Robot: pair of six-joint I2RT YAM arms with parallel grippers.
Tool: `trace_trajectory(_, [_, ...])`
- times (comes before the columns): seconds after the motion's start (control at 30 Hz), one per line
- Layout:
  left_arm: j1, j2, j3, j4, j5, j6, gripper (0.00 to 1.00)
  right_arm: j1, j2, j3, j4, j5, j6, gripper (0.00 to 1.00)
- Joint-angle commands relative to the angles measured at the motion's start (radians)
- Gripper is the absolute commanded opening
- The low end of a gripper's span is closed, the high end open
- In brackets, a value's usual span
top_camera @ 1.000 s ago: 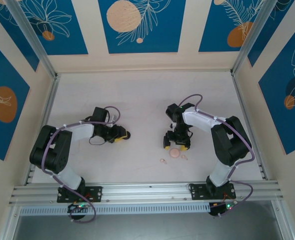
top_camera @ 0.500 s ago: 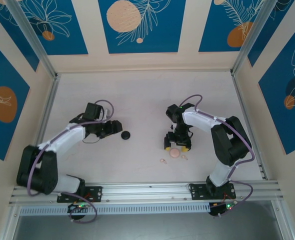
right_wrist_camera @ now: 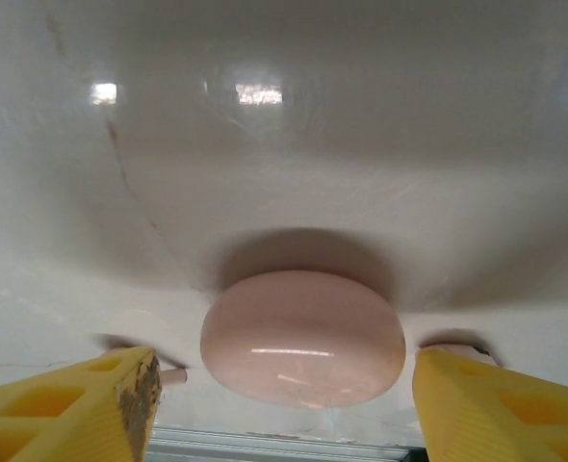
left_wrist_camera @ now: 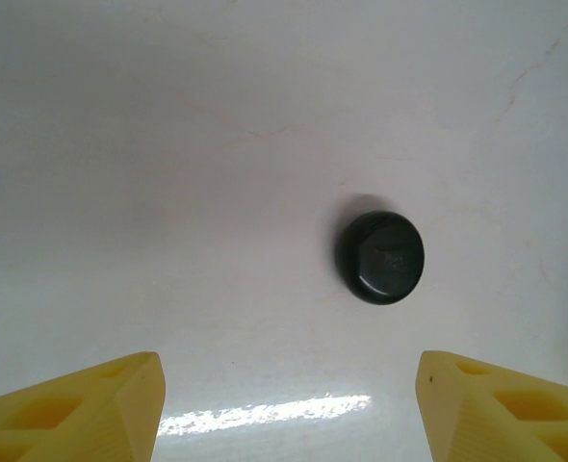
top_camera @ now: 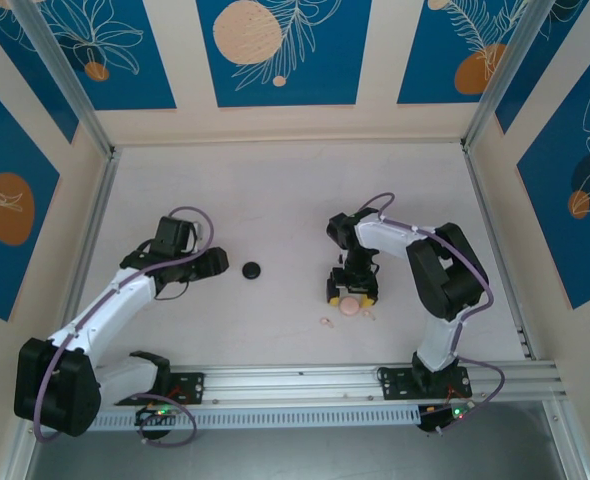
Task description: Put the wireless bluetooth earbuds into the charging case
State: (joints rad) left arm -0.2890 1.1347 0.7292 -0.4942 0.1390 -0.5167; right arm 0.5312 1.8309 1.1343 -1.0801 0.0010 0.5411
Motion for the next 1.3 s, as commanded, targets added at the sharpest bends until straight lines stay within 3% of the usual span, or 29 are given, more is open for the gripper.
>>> trace_trajectory(0.0, [0.004, -0.002, -0.007, -0.014, -0.016, 0.003, 0.68, 0.011, 0.033, 0.028, -0.034, 0.005, 0.012, 0.67])
trace_trajectory(0.17, [0.003, 0.001, -0.012, -0.012, -0.019, 0.003, 0.68, 0.023, 0.055, 0.016, -0.02, -0.001, 0.017, 0.63])
trace_trajectory(0.43, [0.003, 0.002, -0.028, 0.001, -0.013, 0.006, 0.68, 0.039, 0.053, 0.014, -0.012, 0.028, 0.023, 0.48])
trace_trajectory(0.6, [0.004, 0.013, -0.049, 0.08, 0.056, 0.041, 0.68, 0.043, -0.021, 0.027, 0.016, 0.055, 0.025, 0.45])
trace_trajectory(0.77, [0.004, 0.003, -0.111, 0.271, 0.218, 0.092, 0.65, 0.045, -0.144, 0.054, 0.102, 0.084, 0.014, 0.43])
trace_trajectory(0.9, [-0.001, -0.036, -0.206, 0.517, 0.337, 0.114, 0.63, 0.062, -0.221, 0.079, 0.23, 0.044, -0.056, 0.43])
trace_trajectory(1.1, [-0.015, -0.131, -0.359, 0.88, 0.414, 0.205, 0.6, 0.1, -0.242, 0.116, 0.418, -0.069, -0.133, 0.42])
trace_trajectory(1.27, [-0.016, -0.174, -0.43, 1.041, 0.429, 0.268, 0.6, 0.12, -0.251, 0.102, 0.579, -0.169, -0.112, 0.41])
